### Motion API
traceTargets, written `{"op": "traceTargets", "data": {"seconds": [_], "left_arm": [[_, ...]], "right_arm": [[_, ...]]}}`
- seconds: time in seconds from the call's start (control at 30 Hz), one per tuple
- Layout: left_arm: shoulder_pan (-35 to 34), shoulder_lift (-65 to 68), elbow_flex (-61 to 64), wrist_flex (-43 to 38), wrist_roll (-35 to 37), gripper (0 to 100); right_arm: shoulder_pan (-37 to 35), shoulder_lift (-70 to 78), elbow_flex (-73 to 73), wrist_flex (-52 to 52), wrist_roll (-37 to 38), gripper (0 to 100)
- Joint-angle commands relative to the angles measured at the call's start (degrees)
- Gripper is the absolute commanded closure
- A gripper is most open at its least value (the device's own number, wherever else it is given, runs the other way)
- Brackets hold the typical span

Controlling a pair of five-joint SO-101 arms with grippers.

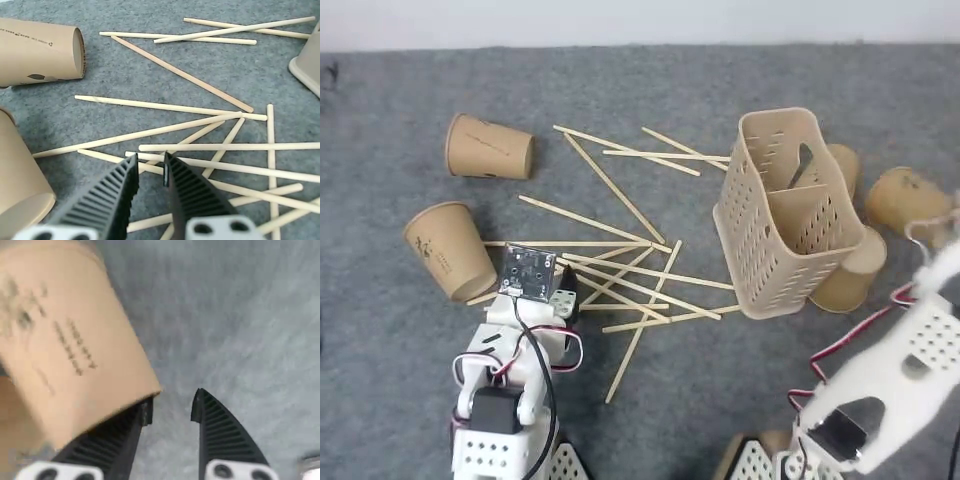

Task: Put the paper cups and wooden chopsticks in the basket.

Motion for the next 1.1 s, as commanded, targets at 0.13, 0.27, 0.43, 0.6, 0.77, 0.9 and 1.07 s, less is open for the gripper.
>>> {"op": "traceTargets", "data": {"seconds": [0.13, 0.27, 0.43, 0.6, 0.77, 0.9, 1.07], "left_arm": [[0.4, -0.5, -0.8, 0.0, -0.5, 91], [0.4, -0.5, -0.8, 0.0, -0.5, 91], [0.4, -0.5, -0.8, 0.0, -0.5, 91], [0.4, -0.5, -0.8, 0.0, -0.5, 91], [-0.1, -0.5, -0.8, 0.1, -0.5, 91], [0.3, -0.5, -0.8, 0.0, -0.5, 91], [0.4, -0.6, -0.8, 0.0, -0.5, 91]], "right_arm": [[5.3, -2.5, -4.7, 9.5, 9.8, 84.3], [6.0, -11.9, -8.1, 9.4, 9.9, 84.2], [1.3, -23.1, -8.0, 8.1, 9.7, 84.2], [-11.3, -22.3, -7.9, -0.2, 3.6, 84.3], [-16.2, -15.3, -7.9, -18.9, -2.5, 90.8], [-18.3, -6.5, -8.4, -24.6, -4.0, 95.7], [-19.4, -0.2, -8.4, -24.7, -3.9, 99.1]]}}
